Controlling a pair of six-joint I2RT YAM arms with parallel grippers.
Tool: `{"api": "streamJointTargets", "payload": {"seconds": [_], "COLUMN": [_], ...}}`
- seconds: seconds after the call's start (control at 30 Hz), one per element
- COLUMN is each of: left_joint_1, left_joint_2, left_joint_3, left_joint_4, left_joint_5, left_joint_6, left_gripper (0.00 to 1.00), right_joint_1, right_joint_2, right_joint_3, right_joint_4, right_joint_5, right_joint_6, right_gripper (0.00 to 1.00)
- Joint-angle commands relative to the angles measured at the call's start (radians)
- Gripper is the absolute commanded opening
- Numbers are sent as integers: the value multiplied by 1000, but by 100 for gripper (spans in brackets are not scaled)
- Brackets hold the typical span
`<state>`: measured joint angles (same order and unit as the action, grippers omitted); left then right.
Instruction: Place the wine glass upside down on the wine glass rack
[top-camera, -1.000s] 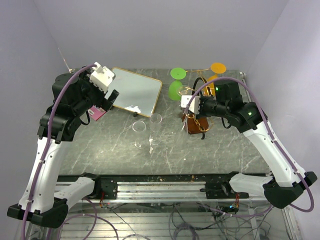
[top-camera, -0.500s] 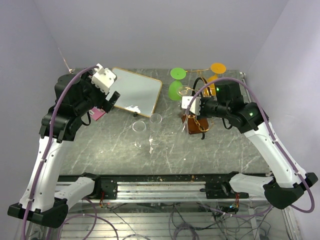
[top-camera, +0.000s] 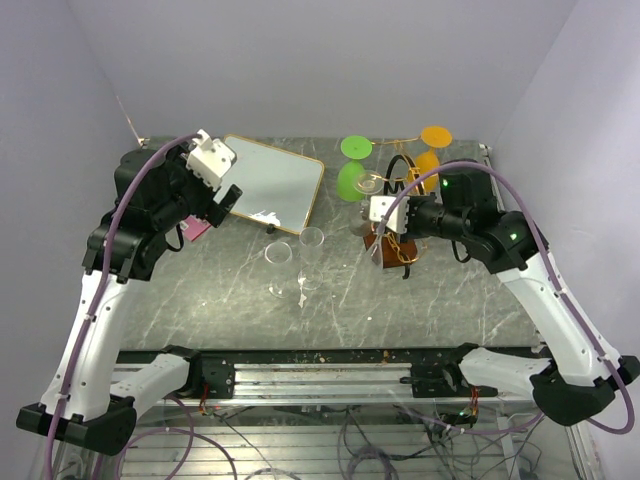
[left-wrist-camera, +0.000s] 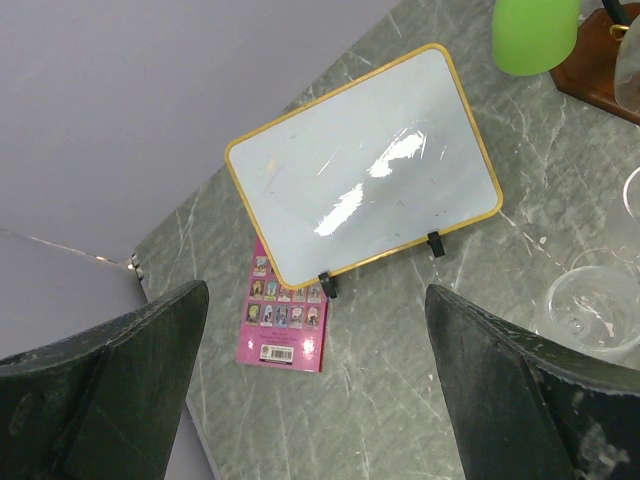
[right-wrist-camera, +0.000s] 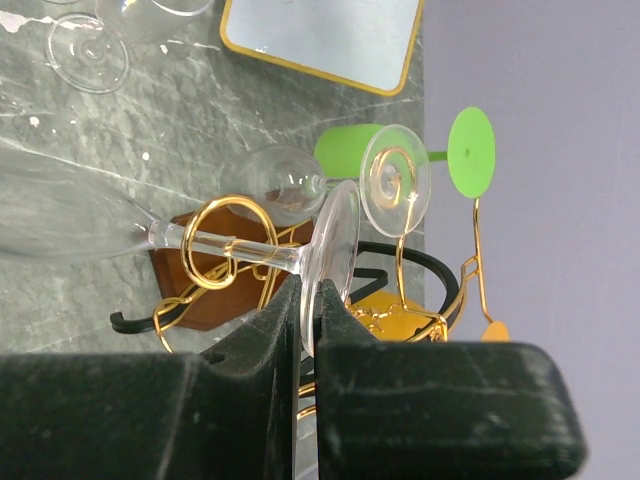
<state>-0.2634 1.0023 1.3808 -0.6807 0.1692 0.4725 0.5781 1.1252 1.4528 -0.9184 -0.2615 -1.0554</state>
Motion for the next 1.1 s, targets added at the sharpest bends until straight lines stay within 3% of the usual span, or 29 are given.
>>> {"api": "streamJointTargets", "payload": {"seconds": [0.0,0.5,1.07], "left_joint_1": [9,9,9], "left_joint_2": [5,12,17], "left_joint_3": [-6,-30,-55], "left_joint_4": [30,33,35], "left_joint_5": [21,52,72], "left_joint_6": [18,32,58], "left_gripper": [100,100,100], "right_joint_1": [5,3,3], "right_joint_2": [-30,-36,-39], "right_joint_3": [-6,-72,-100], "right_joint_4": [13,12,-30], "right_joint_5": [21,36,-1], "right_joint_6": [-10,-30,-37], "right_gripper": [0,0,14]}}
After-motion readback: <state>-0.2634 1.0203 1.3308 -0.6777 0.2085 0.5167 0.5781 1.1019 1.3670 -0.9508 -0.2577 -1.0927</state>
